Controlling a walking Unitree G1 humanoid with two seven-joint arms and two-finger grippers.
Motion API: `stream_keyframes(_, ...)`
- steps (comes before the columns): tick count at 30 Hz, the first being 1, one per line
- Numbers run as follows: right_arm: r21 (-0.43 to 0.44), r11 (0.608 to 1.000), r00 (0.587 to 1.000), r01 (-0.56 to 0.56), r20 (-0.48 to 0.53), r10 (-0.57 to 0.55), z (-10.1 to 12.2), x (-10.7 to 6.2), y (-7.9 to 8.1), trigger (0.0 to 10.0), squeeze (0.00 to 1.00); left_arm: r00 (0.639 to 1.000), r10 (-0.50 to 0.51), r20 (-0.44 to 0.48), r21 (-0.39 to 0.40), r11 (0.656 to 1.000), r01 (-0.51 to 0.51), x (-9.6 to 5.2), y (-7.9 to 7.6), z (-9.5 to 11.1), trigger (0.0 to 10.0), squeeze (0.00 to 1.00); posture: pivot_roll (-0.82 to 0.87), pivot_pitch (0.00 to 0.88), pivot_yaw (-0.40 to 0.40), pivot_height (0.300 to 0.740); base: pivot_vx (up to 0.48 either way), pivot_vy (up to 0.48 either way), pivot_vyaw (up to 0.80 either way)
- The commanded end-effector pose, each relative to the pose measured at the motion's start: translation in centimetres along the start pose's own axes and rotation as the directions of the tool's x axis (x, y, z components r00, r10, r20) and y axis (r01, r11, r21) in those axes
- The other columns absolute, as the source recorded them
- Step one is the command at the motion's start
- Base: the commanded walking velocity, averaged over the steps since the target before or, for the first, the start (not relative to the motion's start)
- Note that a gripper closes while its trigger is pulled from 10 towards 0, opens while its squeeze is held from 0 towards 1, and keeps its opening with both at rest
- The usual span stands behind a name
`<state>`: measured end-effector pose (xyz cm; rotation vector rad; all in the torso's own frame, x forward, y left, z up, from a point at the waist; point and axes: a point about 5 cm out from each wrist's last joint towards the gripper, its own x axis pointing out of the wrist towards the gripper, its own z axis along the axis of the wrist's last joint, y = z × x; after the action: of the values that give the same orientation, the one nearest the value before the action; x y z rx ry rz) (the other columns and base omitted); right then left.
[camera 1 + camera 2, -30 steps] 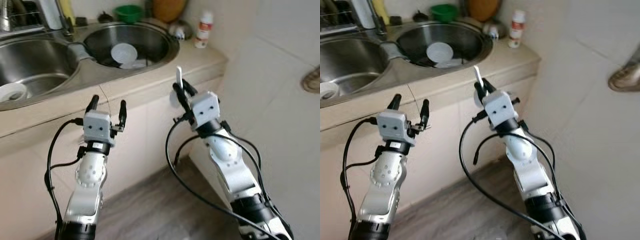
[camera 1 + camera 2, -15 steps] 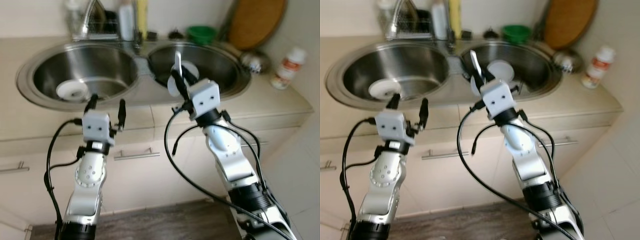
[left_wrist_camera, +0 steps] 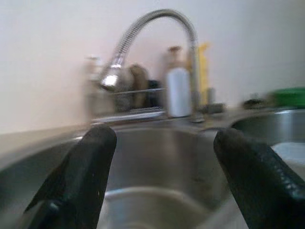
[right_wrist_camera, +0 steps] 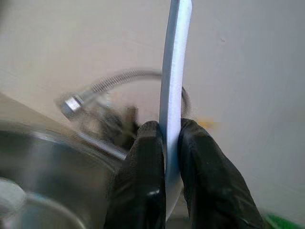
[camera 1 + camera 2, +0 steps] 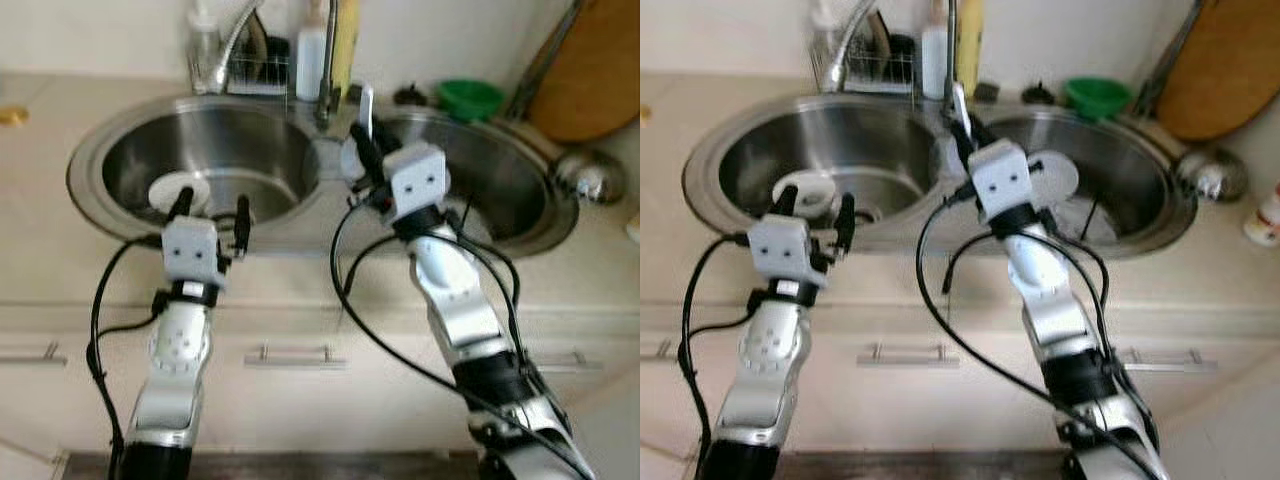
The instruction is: Kitchen organization
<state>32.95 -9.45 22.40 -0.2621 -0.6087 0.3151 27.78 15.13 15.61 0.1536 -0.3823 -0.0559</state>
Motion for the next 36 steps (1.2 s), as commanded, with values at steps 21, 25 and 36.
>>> stream_keyframes(21,0.077,0.988,0.807,0.134,-0.587,-0.064,-8.7,2.3,-1.1,0.0,0.00,1.000,-0.013,0.020,0.018,1.000,0.012,0.4,-0.1,0.4,10.0,0.00,0.10,0.003,-0.070,0.740,0.000,0.000,0.00)
stream_keyframes(25,0.043,0.988,0.715,0.148,-0.695,-0.077,-10.0,1.5,-1.3,10.0,0.00,1.000,-0.019,0.020,0.016,1.000,0.019,0.4,-0.3,0.5,10.0,0.00,0.11,0.007,-0.074,0.740,0.000,0.000,0.00)
stream_keyframes(36,0.064,0.961,0.728,0.268,-0.667,-0.159,-10.0,1.0,-3.4,10.0,1.00,1.000,-0.025,0.010,0.003,1.000,0.025,0.2,-0.6,0.3,10.0,0.00,0.09,0.016,-0.068,0.740,0.000,0.000,0.00)
